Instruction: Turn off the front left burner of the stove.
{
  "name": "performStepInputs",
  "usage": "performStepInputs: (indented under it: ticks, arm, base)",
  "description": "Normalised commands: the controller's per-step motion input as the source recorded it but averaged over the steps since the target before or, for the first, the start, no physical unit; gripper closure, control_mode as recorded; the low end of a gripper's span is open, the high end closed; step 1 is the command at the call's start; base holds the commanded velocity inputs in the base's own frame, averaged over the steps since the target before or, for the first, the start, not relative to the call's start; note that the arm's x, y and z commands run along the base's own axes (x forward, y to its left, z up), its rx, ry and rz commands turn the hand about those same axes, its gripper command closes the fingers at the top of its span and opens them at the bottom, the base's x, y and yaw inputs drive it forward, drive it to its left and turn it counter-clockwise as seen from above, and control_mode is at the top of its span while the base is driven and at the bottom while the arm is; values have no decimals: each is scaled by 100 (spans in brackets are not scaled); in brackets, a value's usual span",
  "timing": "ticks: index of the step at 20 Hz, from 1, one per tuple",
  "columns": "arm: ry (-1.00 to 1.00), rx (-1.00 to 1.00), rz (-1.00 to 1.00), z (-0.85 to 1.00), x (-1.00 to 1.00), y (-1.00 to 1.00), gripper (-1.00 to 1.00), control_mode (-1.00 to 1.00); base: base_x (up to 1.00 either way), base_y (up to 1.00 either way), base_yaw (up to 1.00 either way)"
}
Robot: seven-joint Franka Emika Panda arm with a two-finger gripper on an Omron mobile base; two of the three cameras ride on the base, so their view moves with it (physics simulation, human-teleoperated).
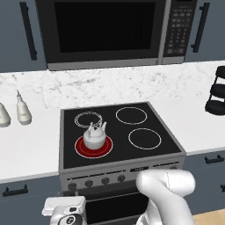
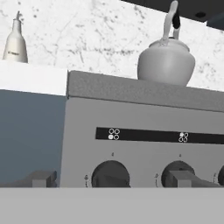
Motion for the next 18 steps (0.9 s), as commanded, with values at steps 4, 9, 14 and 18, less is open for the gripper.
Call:
performStepInputs:
  ticks: [4,9,14,18]
  arm:
    - [0,-4,0,0,0,0,-100,-100]
    - [-3,-12,0,0,0,0,-100,-100]
    - [-3,-17,1,0,-6,-7,-100,-100]
    - [-4,-16,4,0,-13,-19,-100,-100]
  base:
    - [0,0,0]
    - [0,0,0]
    - [0,0,0]
    - [0,0,0]
